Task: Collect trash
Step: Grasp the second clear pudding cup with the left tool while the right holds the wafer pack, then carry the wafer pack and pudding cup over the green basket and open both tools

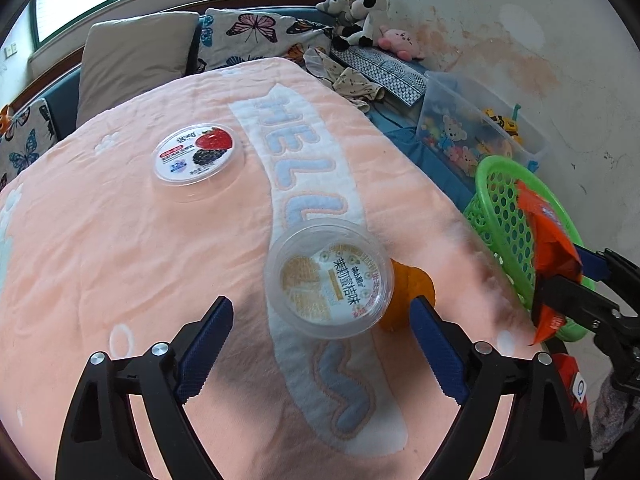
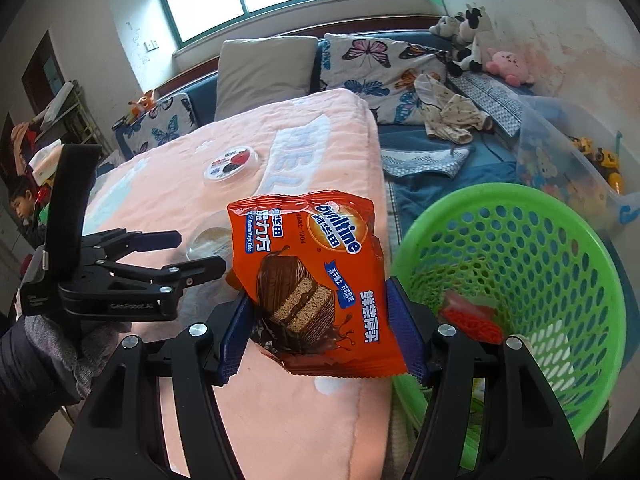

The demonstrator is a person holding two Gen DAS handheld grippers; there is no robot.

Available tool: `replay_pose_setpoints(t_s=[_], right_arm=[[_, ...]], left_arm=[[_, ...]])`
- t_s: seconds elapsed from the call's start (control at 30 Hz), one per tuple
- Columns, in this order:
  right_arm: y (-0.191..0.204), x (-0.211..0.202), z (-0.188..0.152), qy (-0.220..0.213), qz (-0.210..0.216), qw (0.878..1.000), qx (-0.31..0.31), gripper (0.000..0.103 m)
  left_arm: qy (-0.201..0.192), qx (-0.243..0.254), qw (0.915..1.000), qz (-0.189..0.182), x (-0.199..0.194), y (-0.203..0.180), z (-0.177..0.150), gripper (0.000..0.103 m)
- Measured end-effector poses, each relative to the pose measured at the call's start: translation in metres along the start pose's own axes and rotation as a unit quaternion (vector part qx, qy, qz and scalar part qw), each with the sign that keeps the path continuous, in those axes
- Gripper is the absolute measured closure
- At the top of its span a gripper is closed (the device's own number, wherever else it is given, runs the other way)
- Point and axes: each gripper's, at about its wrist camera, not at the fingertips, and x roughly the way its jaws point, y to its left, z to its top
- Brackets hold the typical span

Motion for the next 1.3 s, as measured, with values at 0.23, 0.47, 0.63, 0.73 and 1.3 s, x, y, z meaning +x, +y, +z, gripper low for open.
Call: replay_pose_setpoints(t_s=[0.23,0.47,0.63,0.73,1.3], right_arm=[[-0.004,-0.001,-0.004,0.002,-0.003,1.000,0.007,0.039],[-0.008,-0.005,-0.007,0.002,-0.010,1.000,0.014,0.039],[-0.011,-0.013,-0.010,-0.005,-0.014,1.000,0.017,0.039],[-0.013,-0.020,-0.013,-0.008,-0.018,1.000,0.020,0.039],[-0.075,-0.055,-0.035,-0.018,-0.078,0.995,0.060,0.038]], left_arm=[[0.004,-0.010,0.9999,-0.002,0.012,0.004,0.005,0.027],[-0.004,-0.014,0.9998,-0.016,0.011,0.002,0.004,0.040],[-0.016,-0.011,0.9998,-0.009,-0.003,0.001,0.001,0.041],[-0.027,-0.013,0.9995,-0.007,-0.018,0.000,0.001,0.041],[-0.066,0.024,0.9968,-0.039,-0.072,-0.063,0.002,0.041]])
